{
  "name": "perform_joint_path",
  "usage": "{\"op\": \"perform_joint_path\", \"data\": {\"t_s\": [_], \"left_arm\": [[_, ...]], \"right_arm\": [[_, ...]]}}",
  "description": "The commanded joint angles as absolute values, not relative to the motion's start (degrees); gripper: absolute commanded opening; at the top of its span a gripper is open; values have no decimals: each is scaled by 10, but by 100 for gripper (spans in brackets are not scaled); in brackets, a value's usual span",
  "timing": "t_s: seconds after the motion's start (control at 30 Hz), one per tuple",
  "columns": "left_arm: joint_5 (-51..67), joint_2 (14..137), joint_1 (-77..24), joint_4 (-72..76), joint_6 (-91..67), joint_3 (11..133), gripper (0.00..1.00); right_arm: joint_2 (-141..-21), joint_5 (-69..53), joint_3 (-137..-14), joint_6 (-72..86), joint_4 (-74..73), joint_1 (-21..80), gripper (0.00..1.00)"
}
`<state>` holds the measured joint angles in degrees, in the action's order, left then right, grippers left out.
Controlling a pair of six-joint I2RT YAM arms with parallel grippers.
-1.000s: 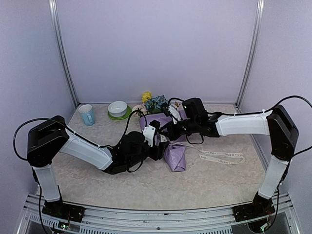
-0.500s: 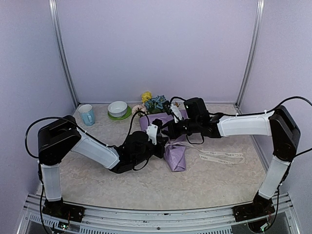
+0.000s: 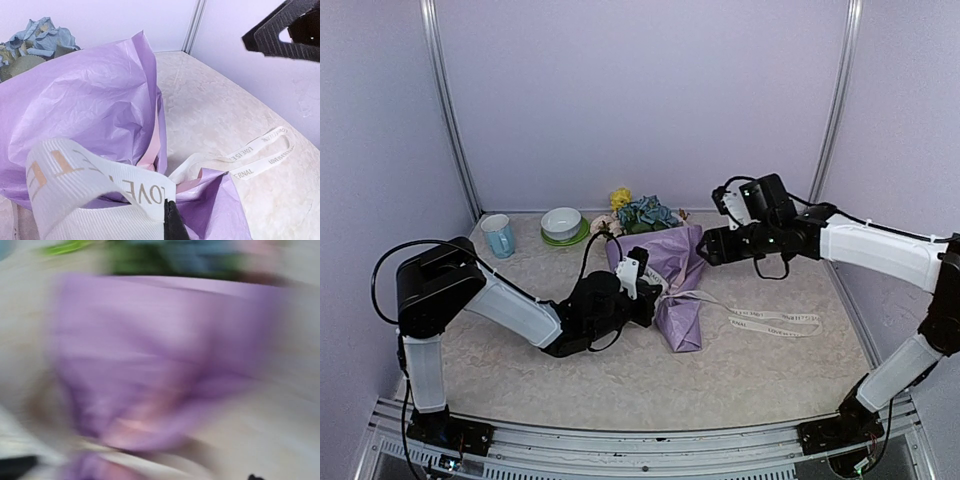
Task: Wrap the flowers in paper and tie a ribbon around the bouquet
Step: Cross the half-tied ribbon over the folded bouquet.
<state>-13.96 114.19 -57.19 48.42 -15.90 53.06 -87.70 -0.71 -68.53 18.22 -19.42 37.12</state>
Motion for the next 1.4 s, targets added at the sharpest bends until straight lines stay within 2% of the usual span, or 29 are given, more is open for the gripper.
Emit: {"op": "perform_joint_path", "data": {"t_s": [0.0, 0.07, 0.13, 0.27, 0.37, 0.47, 0.6, 0.8, 0.93, 1.0, 1.13, 1.37], "left_arm": [[-141, 1115, -570, 487, -134, 524, 0], [-138, 1113, -570, 485, -128, 524, 0], [-133, 1111, -570, 482, -121, 525, 0], [-133, 1112, -575, 477, -107, 527, 0], [-129, 1107, -576, 474, -106, 526, 0], [-125, 1103, -578, 474, -98, 524, 0], [-122, 1102, -581, 470, -84, 526, 0], [-125, 1099, -582, 470, -73, 527, 0], [-127, 1099, -582, 469, -70, 528, 0], [-127, 1098, -582, 468, -72, 528, 0], [-130, 1094, -584, 465, -73, 524, 0], [-141, 1097, -593, 471, -51, 515, 0]], "right_arm": [[-834, 75, -638, 221, -401, 284, 72], [-838, 58, -617, 220, -434, 259, 75], [-846, 42, -593, 224, -449, 235, 82], [-856, 11, -547, 227, -443, 187, 84], [-858, 80, -526, 278, -453, 149, 78], [-819, 149, -513, 328, -446, 114, 78], [-771, 147, -474, 354, -391, 62, 73], [-795, 80, -404, 352, -323, -23, 69], [-820, 27, -384, 329, -273, -27, 56], [-839, 17, -382, 322, -265, -27, 47], [-854, -12, -386, 294, -250, -28, 0], [-803, -159, -476, 269, -206, -3, 0]]}}
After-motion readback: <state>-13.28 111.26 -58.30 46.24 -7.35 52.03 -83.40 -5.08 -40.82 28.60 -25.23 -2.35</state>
